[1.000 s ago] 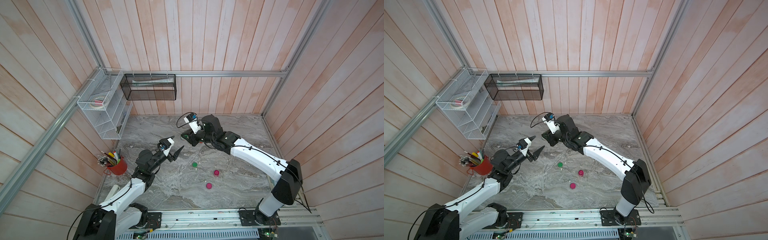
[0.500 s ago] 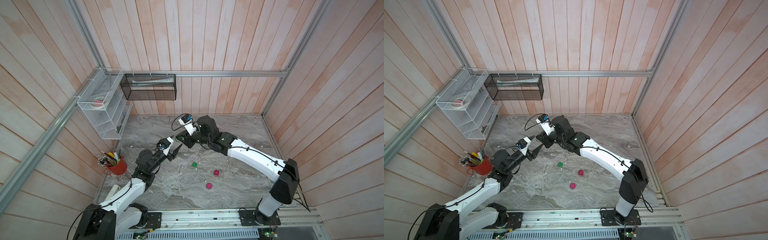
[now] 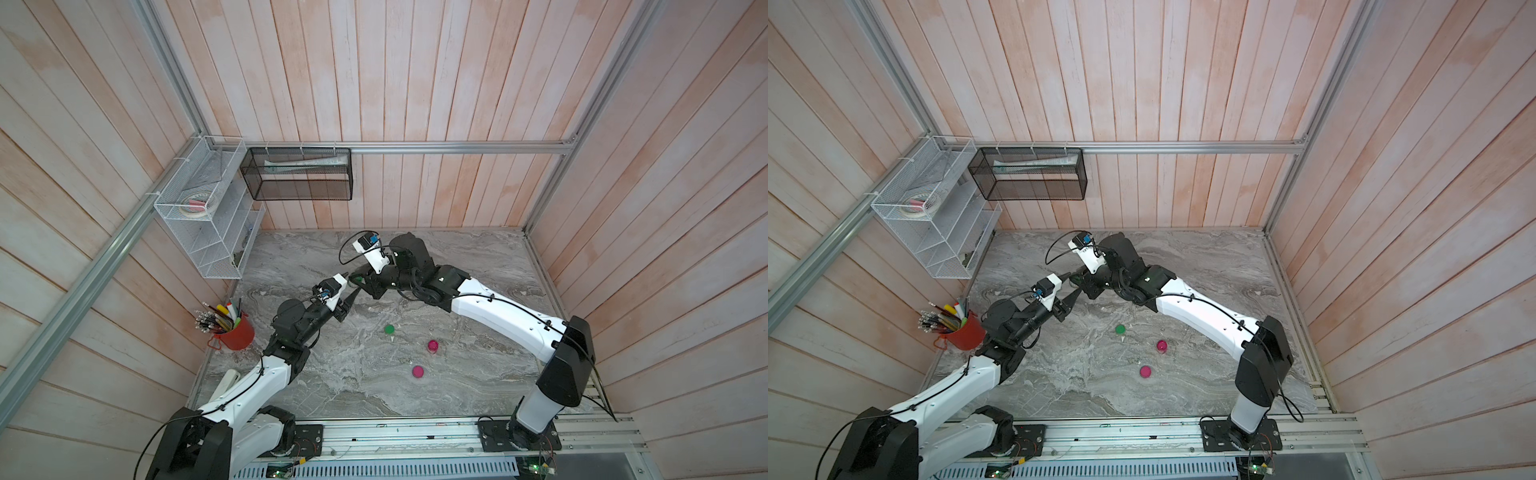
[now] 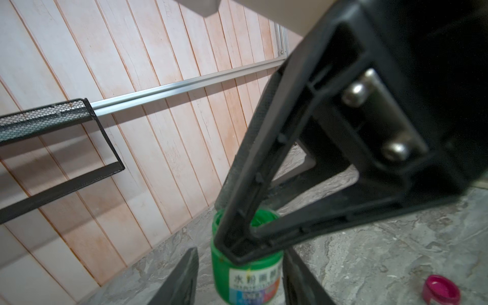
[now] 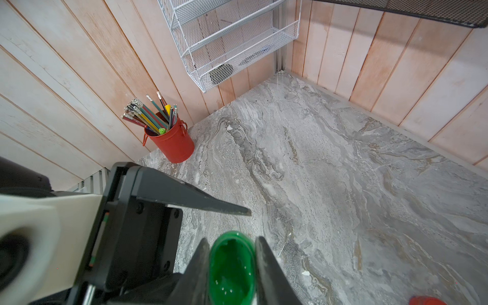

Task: Close the paint jar lid
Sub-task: Pick up the paint jar from the center of the board.

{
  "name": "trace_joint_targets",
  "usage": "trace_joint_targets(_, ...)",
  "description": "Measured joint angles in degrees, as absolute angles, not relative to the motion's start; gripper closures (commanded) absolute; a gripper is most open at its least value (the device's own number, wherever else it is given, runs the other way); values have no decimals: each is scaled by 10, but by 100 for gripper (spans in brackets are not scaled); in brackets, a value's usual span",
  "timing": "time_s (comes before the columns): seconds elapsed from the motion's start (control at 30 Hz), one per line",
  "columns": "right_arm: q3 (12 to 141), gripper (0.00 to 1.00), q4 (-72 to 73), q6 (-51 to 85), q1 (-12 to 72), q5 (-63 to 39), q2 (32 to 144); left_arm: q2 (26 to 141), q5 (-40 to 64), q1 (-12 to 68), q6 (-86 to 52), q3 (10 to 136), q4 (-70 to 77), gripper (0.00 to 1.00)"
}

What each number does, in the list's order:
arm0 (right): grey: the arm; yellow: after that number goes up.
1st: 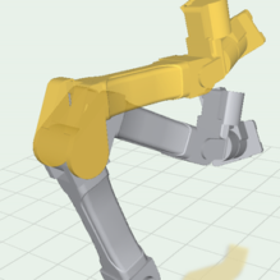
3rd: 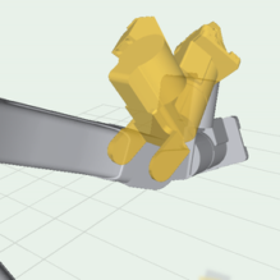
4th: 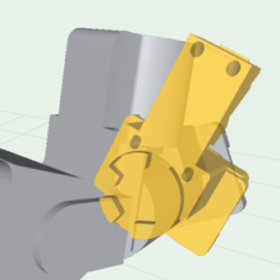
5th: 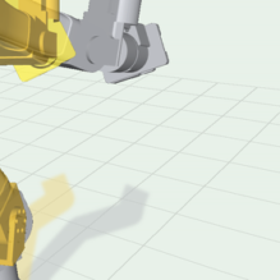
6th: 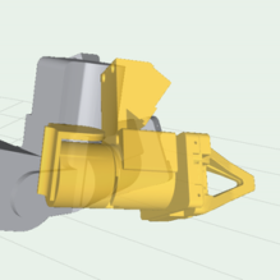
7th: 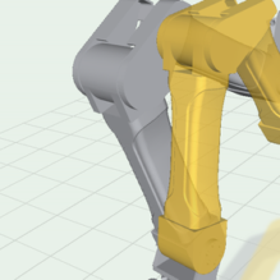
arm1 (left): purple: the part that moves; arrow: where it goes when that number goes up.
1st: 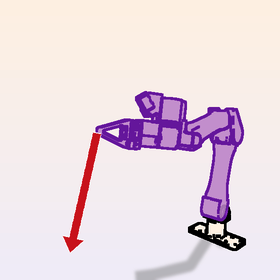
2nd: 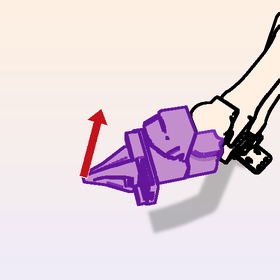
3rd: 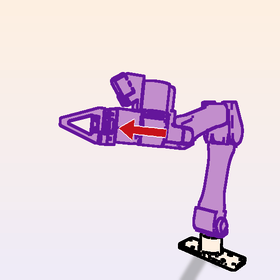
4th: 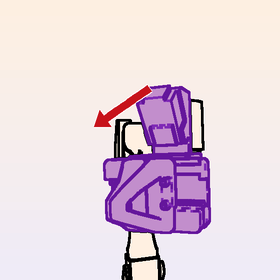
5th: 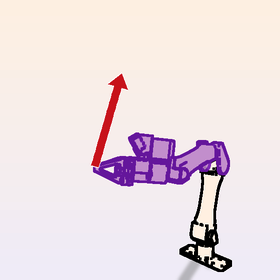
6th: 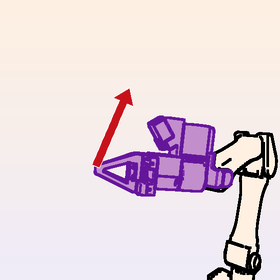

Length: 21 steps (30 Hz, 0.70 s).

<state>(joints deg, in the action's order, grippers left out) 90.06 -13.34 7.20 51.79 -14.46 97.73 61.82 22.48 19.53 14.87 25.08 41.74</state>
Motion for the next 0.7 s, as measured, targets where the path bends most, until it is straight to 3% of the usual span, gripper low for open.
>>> trace_joint_targets(0.6, 903, 71, -134, 70, 520, -144, 977, 623, 239, 196, 164, 265, 389, 66)
trace_joint_targets(0.7, 903, 58, -134, 69, 520, -143, 977, 623, 240, 196, 166, 266, 385, 67)
